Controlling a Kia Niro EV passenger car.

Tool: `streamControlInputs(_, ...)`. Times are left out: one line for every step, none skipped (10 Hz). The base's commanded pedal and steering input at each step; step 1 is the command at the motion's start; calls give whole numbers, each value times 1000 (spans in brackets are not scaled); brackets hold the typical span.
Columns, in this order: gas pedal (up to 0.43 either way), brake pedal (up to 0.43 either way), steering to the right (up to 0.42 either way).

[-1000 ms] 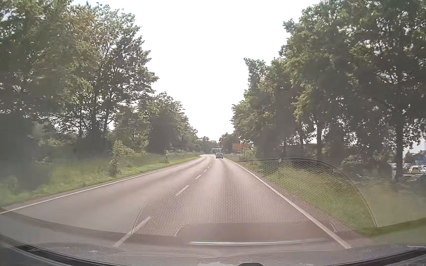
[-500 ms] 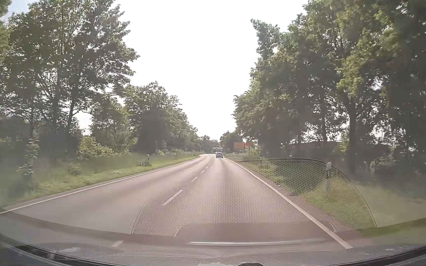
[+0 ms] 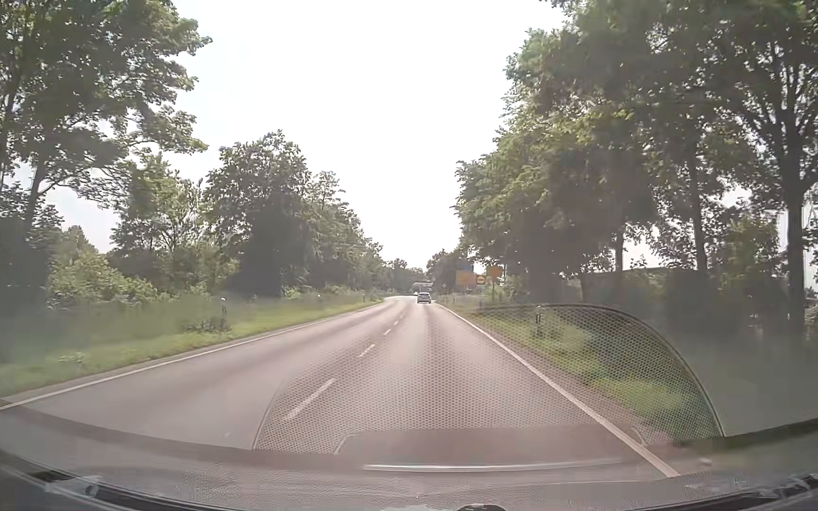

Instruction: Follow the waypoints while adhering to traffic rules and regulations

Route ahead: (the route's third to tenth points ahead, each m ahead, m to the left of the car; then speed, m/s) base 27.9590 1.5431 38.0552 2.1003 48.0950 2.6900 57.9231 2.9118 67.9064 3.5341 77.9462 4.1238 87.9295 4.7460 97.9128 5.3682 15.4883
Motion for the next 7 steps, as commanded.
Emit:
streamControlInputs(0,0,-3)
streamControlInputs(0,0,-3)
streamControlInputs(0,0,-3)
streamControlInputs(0,0,-3)
streamControlInputs(0,0,-3)
streamControlInputs(0,0,-3)
streamControlInputs(0,0,-3)
